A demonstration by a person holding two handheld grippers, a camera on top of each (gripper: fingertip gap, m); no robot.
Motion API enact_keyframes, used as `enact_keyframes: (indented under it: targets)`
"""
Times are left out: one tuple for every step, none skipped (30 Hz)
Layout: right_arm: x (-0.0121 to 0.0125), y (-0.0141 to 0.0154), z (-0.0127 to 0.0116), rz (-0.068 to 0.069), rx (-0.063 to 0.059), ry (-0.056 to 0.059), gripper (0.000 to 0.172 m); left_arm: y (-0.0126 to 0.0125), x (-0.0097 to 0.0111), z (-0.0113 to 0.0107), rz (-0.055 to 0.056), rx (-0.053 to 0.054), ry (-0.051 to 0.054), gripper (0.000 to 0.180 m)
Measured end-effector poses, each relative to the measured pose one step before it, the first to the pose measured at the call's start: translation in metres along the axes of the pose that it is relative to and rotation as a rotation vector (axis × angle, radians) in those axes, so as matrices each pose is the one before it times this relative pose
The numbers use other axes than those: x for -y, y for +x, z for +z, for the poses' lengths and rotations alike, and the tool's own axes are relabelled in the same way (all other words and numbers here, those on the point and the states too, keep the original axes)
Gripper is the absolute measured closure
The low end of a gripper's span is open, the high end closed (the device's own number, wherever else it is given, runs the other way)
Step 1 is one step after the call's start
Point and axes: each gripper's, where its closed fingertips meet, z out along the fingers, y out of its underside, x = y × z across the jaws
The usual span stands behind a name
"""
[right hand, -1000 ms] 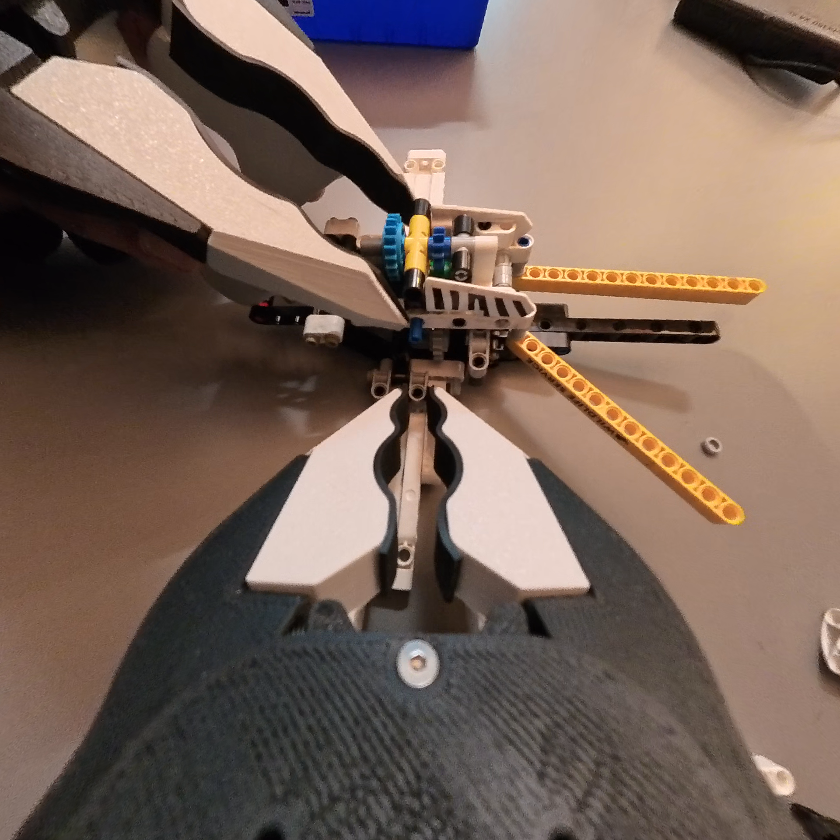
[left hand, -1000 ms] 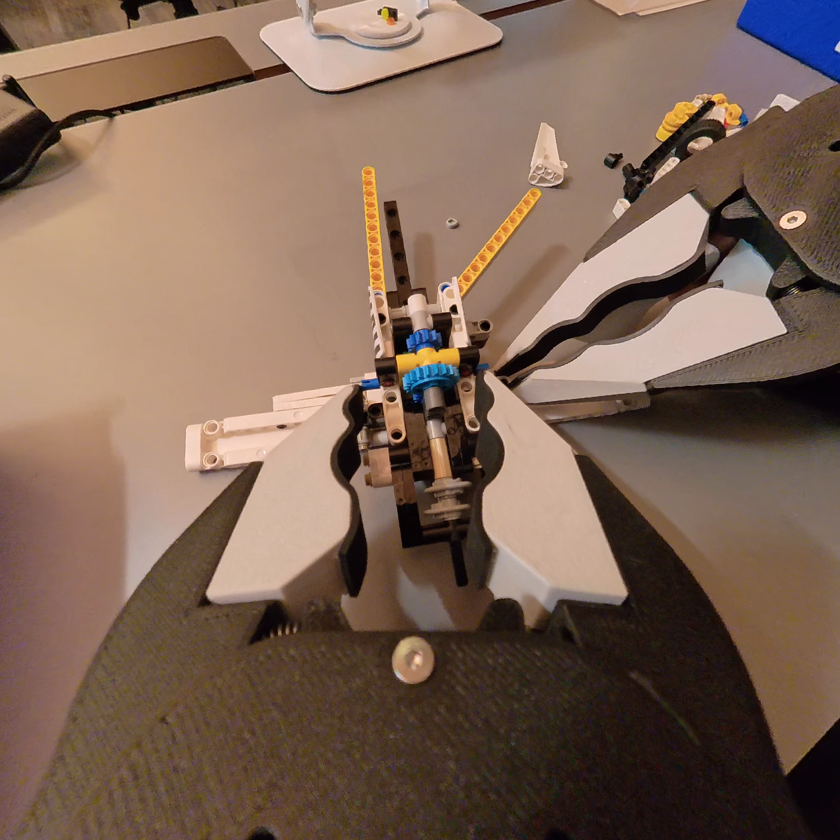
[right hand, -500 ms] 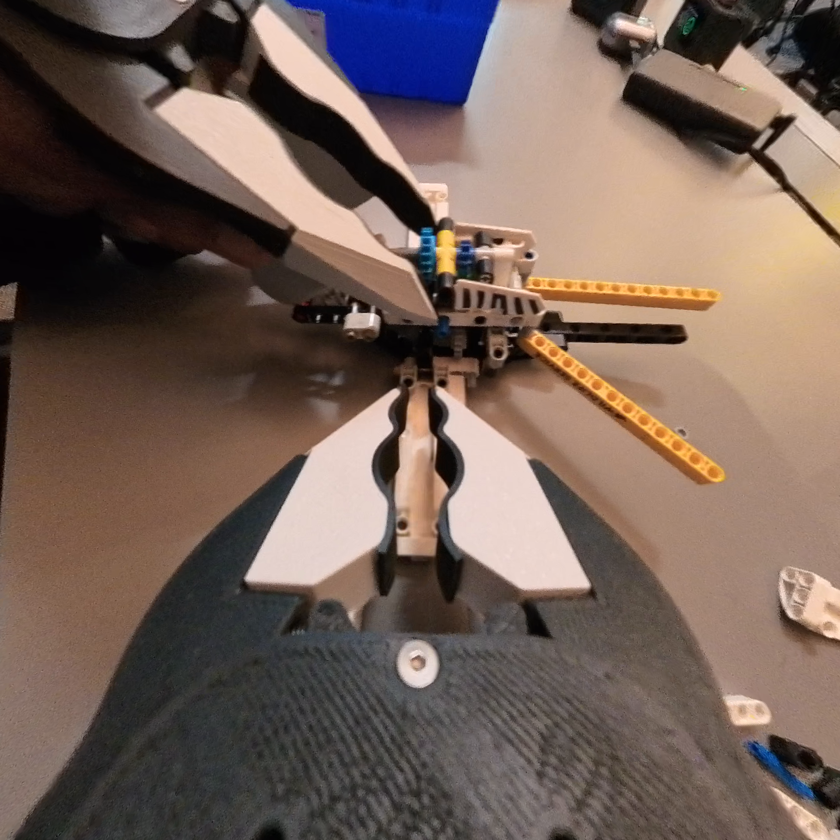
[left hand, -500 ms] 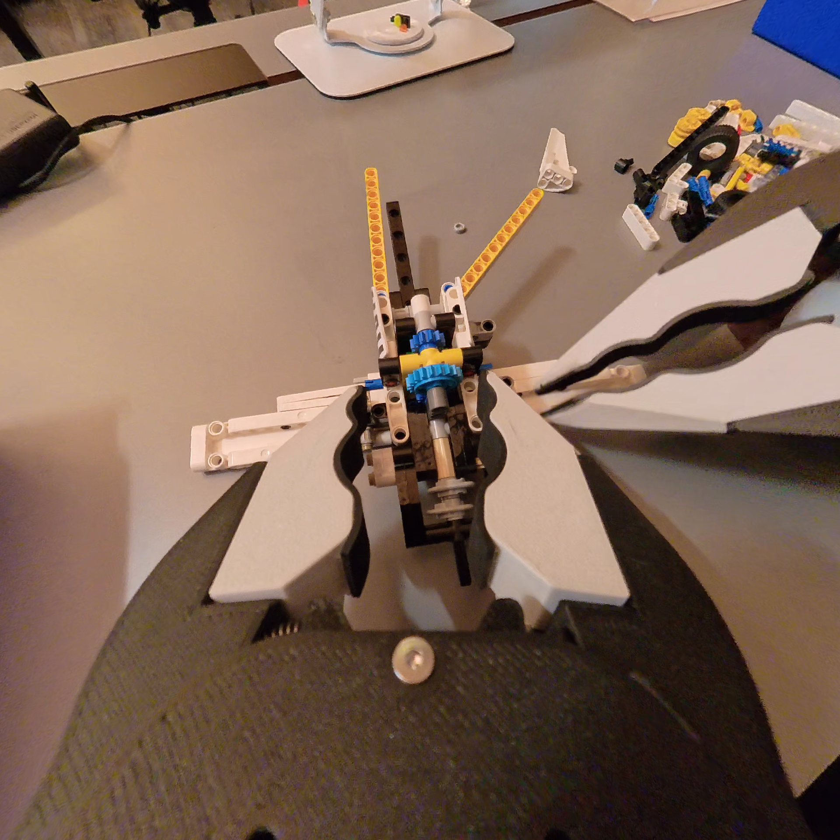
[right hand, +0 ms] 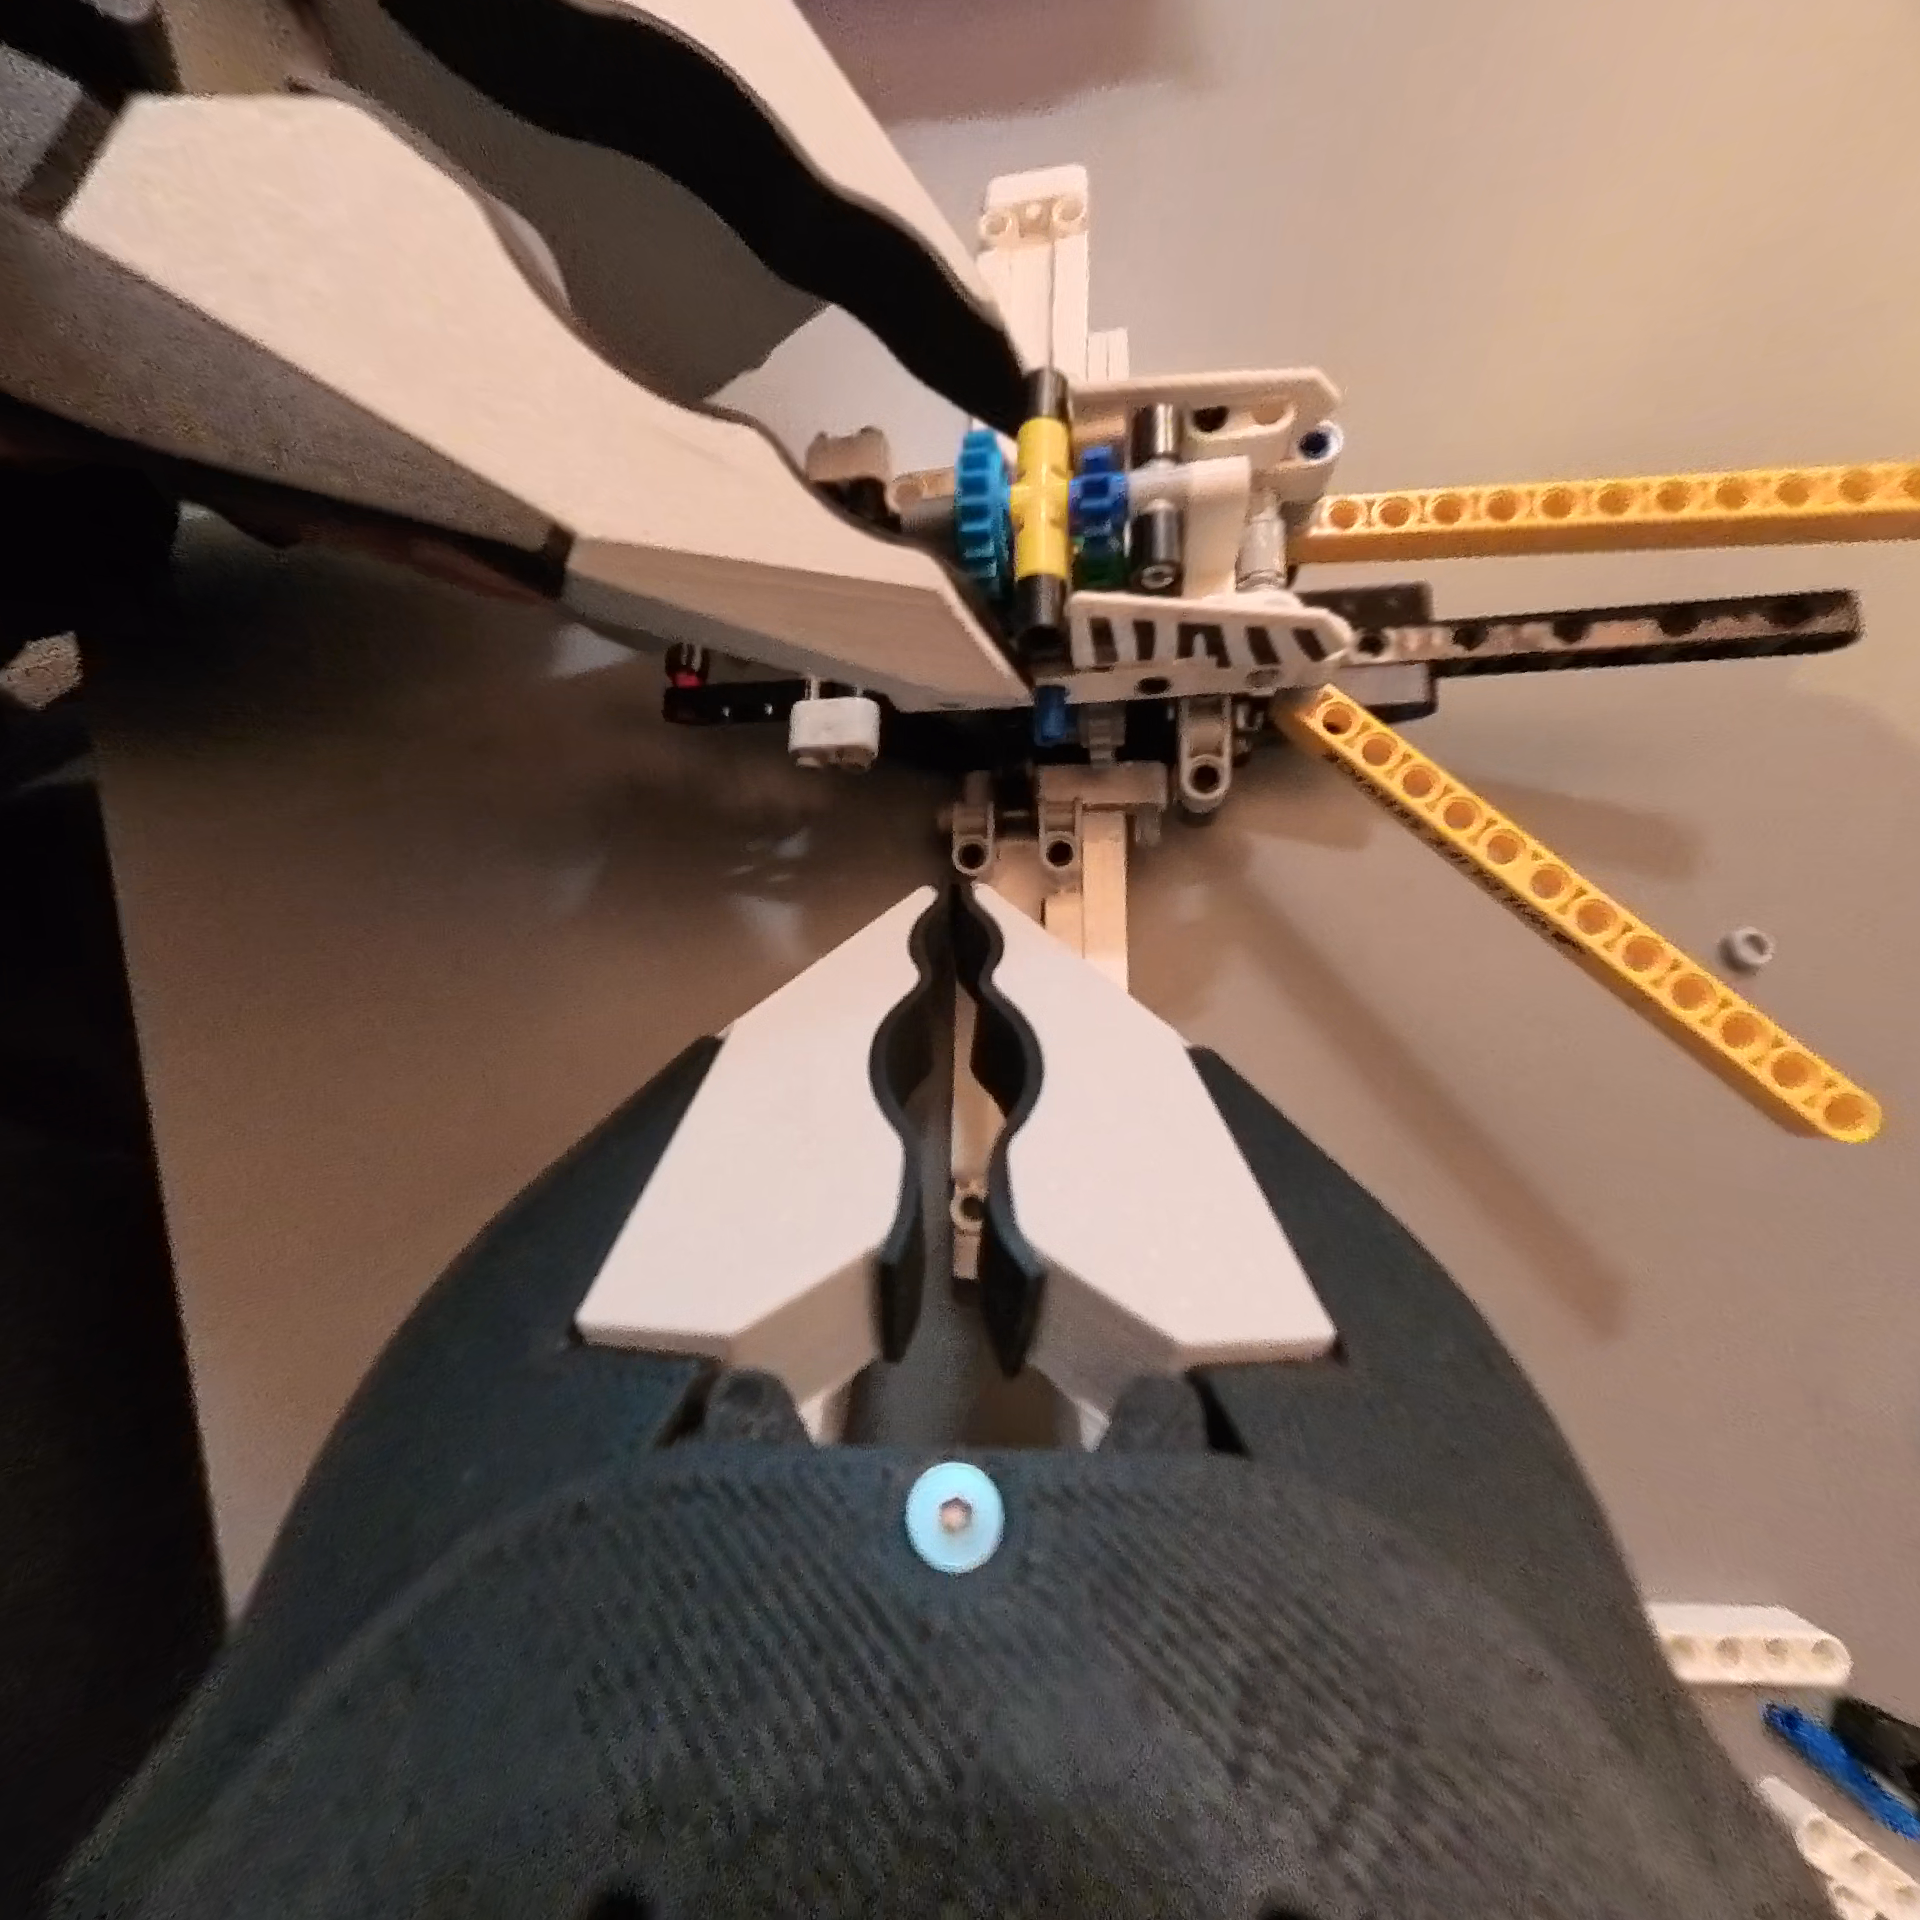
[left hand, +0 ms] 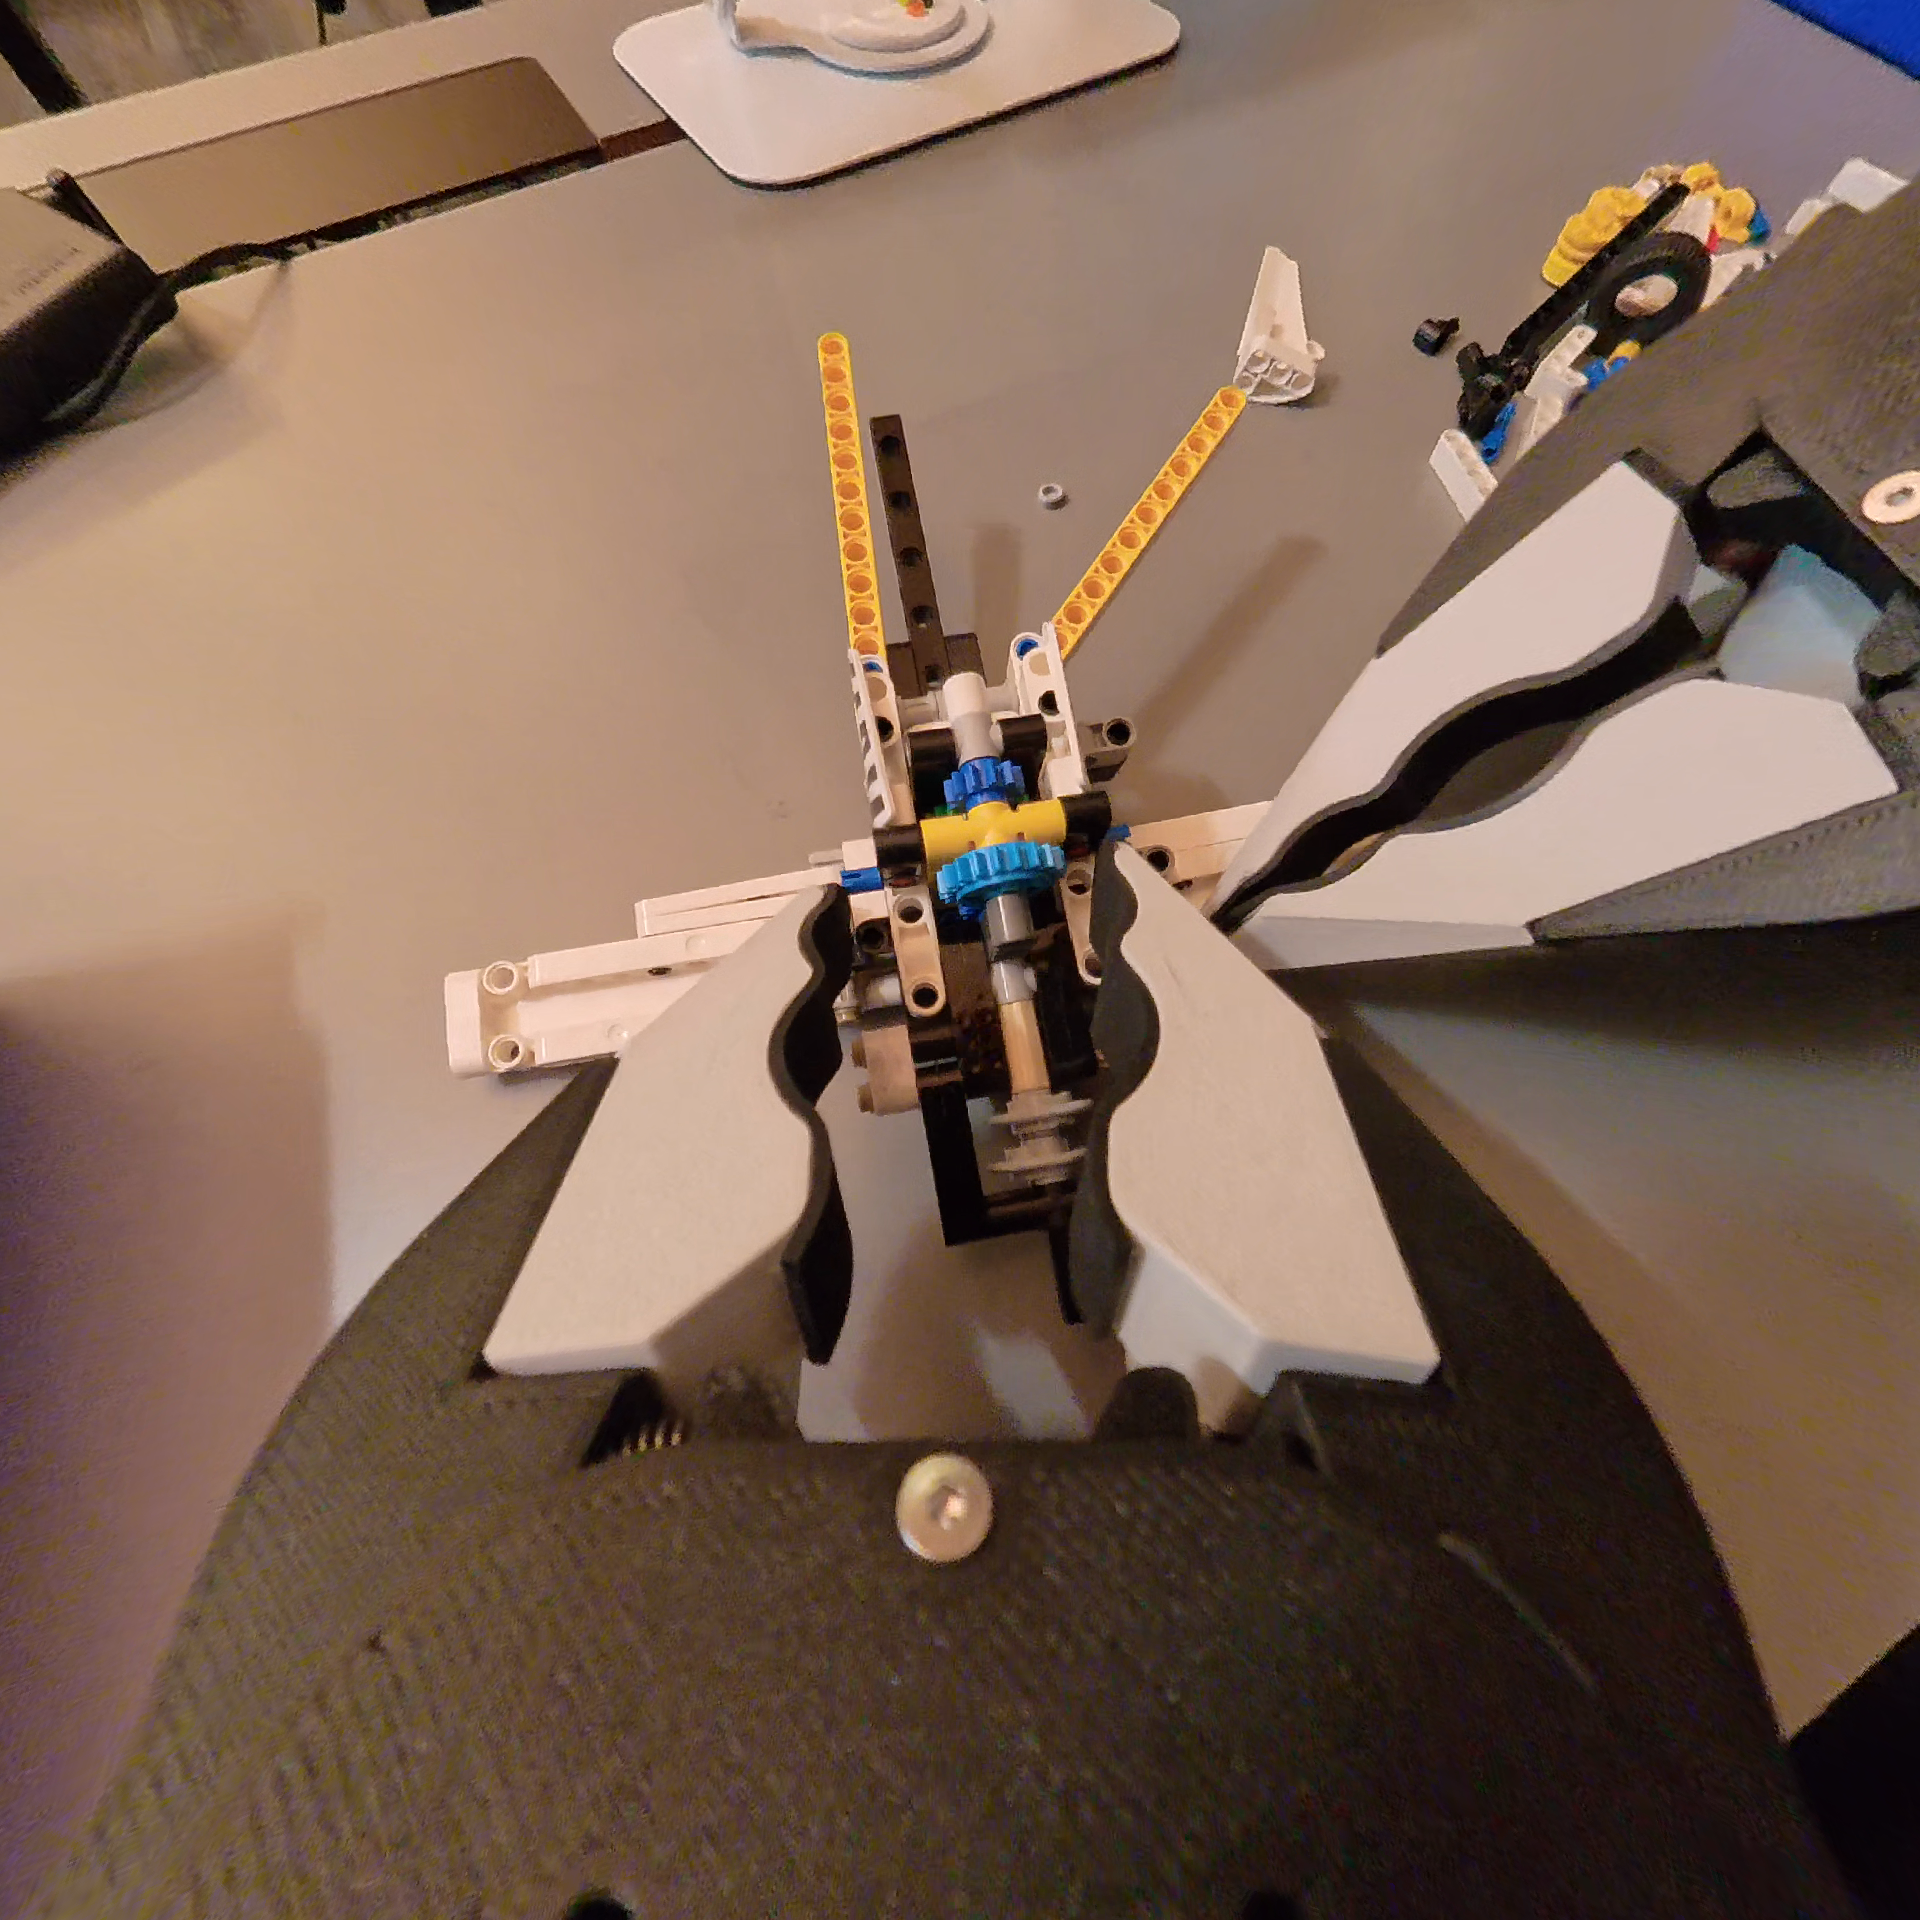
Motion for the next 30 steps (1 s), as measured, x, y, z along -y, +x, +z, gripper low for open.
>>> enact_keyframes:
  targets:
    - [-0.00026,-0.00033,0.00007,0.0148,0.023,-0.0111,0.172,0.00012,0.00024,-0.00082,-0.0072,-0.0091,-0.0027,0.134]
    - [-0.00016,-0.00032,0.00002,0.0142,0.0246,-0.0069,0.172,-0.00007,-0.00019,-0.00086,-0.0075,-0.0109,-0.0034,0.134]
    - [-0.00021,-0.00022,0.00014,0.0135,0.0231,-0.005,0.172,-0.00006,-0.00005,-0.00094,-0.0083,-0.0106,-0.0016,0.135]
    - [-0.00002,0.00001,0.00014,0.0118,0.0174,-0.0027,0.172,-0.0007,-0.00026,-0.00114,-0.0048,-0.0032,-0.0039,0.137]
    - [0.00027,0.00085,0.00032,0.0058,0.0067,0.0004,0.172,-0.00148,0.00249,-0.0023,-0.0008,0.0027,0.0145,0.14]
    - [0.00047,0.00161,0.00037,0.0016,-0.003,0.0023,0.172,0.00037,0.00092,-0.00126,-0.0162,-0.0106,0.0038,0.139]
    - [0.0004,0.00106,0.00038,-0.0009,-0.0056,-0.0012,0.172,-0.00062,-0.00148,-0.00007,0.0056,0.0021,-0.009,0.139]
    - [-0.00001,-0.0004,0.00072,-0.0101,-0.0079,-0.0084,0.172,-0.00025,-0.00253,0.00087,0.0227,0.0083,-0.0175,0.139]
    - [-0.00092,-0.00205,0.00235,-0.0154,-0.0078,-0.0136,0.172,0.00172,-0.0011,0.00152,0.019,0.0011,-0.0115,0.139]
    - [-0.00188,-0.00072,0.00327,-0.0098,-0.0139,-0.0107,0.172,0.00132,0.0019,0.00142,0.0207,0.0121,0.0114,0.139]
    - [-0.00075,-0.00012,0.0008,-0.0054,-0.0054,-0.0008,0.172,-0.00092,-0.00044,0.0017,0.0137,0.0263,-0.0029,0.139]
    - [0.00059,0.00043,-0.0002,0.01,-0.0041,0.0057,0.172,-0.00091,-0.0002,0.00088,0.0123,0.0215,0.0028,0.139]
    - [-0.0002,0.00011,-0.00021,0.0055,-0.0062,0.0044,0.172,-0.0014,0.00147,-0.00045,-0.0015,0.0162,0.013,0.14]
    - [0.0001,-0.00004,-0.00025,-0.0022,-0.0095,0.0088,0.172,-0.00333,0.00086,-0.00099,-0.0023,0.0223,0.0086,0.138]
    - [-0.00005,-0.00033,-0.00057,-0.0019,-0.0071,0.0093,0.172,-0.00508,-0.00073,-0.00101,0.0017,0.0302,-0.0016,0.13]
    - [0.00058,-0.00091,-0.00148,0.0016,-0.0013,0.0134,0.172,-0.00384,-0.00145,-0.00125,0.0032,0.0223,-0.0076,0.123]
    - [0.00231,-0.00054,-0.00266,0.0037,-0.0019,0.0243,0.172,-0.00162,-0.00055,-0.0018,-0.0049,0.0092,-0.0037,0.117]
    - [0.00327,-0.00034,-0.00364,0.0017,-0.001,0.03,0.172,0.00132,0.00033,-0.00208,-0.011,-0.0054,0.0016,0.111]
    - [0.003,-0.00021,-0.00383,-0.0003,0.0004,0.0262,0.172,0.00325,0.00062,-0.00182,-0.017,-0.0137,0.0045,0.105]
    - [0.00239,0.00151,-0.00341,-0.0011,-0.0068,0.0214,0.172,0.00405,0.00005,-0.00102,-0.0225,-0.0182,-0.0007,0.1]
    - [0.00166,0.00309,-0.00275,-0.0031,-0.0145,0.0164,0.172,0.00331,-0.00177,0.00091,-0.02,-0.0136,-0.0143,0.095]
    - [0.00031,0.00307,-0.00156,-0.0049,-0.0119,0.009,0.172,0.00139,-0.00298,0.00295,-0.0102,-0.0007,-0.0232,0.088]
    - [-0.00107,0.00216,0.00008,-0.0027,-0.0052,0.0005,0.172,-0.00126,-0.00223,0.00427,-0.0084,0.0136,-0.019,0.085]
    - [-0.00209,0.00108,0.00168,0.0005,0.0012,-0.0064,0.172,-0.00141,-0.0018,0.00483,-0.0024,0.0114,-0.0201,0.085]
    - [-0.0026,0.00012,0.00276,0.001,0.005,-0.0118,0.172,-0.00087,-0.00151,0.0047,0.0023,0.007,-0.0232,0.085]
    - [-0.00268,-0.00015,0.0033,-0.0026,0.0012,-0.0161,0.17,0.00047,-0.00037,0.00399,0.003,-0.0006,-0.0188,0.085]
    - [-0.00124,0.00073,0.00248,-0.0094,-0.01,-0.0112,0.167,0.00225,0.0009,0.00267,0.004,-0.0125,-0.0123,0.085]
    - [0.00085,0.00126,0.00093,-0.0177,-0.0176,0.0003,0.167,0.00263,0.00007,0.00205,0.0109,-0.0123,-0.0161,0.091]
    - [-0.00021,0.00137,0.00037,-0.0224,-0.0176,-0.0085,0.166,0.00281,-0.00268,0.00244,0.0198,-0.0108,-0.0294,0.1]
    - [-0.00009,0.00144,0.00015,-0.017,-0.0159,-0.0064,0.167,0.00064,-0.00043,0.00129,0.0242,0.0061,-0.0113,0.105]
